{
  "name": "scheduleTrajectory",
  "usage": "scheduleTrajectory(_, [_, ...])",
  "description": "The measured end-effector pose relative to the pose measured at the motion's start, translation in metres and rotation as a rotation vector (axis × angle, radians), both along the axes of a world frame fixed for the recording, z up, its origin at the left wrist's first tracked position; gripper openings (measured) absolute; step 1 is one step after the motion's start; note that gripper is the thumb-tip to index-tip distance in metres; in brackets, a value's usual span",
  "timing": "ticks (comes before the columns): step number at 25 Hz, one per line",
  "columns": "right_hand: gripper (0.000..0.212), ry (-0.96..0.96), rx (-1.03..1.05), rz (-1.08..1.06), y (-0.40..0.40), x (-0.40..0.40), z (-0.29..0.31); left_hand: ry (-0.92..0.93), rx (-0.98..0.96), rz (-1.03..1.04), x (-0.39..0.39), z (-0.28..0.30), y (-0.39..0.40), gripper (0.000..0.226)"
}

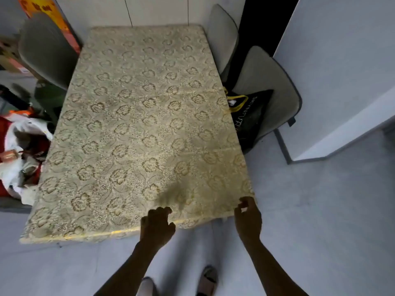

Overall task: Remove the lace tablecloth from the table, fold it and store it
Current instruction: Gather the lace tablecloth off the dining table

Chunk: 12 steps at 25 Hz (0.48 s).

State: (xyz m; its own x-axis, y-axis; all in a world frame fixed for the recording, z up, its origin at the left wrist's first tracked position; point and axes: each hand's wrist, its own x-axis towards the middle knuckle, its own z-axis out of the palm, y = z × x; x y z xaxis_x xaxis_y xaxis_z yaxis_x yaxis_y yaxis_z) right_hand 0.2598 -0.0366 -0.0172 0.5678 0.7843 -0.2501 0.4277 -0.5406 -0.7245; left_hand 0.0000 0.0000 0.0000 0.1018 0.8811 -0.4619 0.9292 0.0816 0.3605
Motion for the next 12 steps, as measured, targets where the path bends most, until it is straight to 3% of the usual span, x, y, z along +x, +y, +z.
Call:
scheduleTrajectory(2, [0.056, 0.016, 0.001, -0.103, 0.012, 0.021, -0.019, 0.227, 0.093, -0.026, 0.008, -0.012, 0.007, 0.044])
scheduleTrajectory(5, [0.089, 0.343, -0.152, -0.158, 0.019, 0.049, -0.046, 0.295, 0.048, -0.069, 0.002, -0.027, 0.004, 0.062])
scheduleTrajectory(8, [0.067, 0.593, -0.297, -0.164, 0.011, 0.06, -0.05, 0.296, 0.113, -0.155, -0.011, -0.035, -0.001, 0.059])
scheduleTrajectory(10, [0.049, 0.625, -0.416, -0.072, 0.0, 0.064, -0.044, 0.235, 0.139, -0.175, -0.015, -0.031, -0.001, 0.045])
scheduleTrajectory(12, [0.048, 0.66, -0.466, 0.006, -0.012, 0.064, -0.034, 0.201, 0.115, -0.177, -0.019, -0.023, 0.004, 0.029])
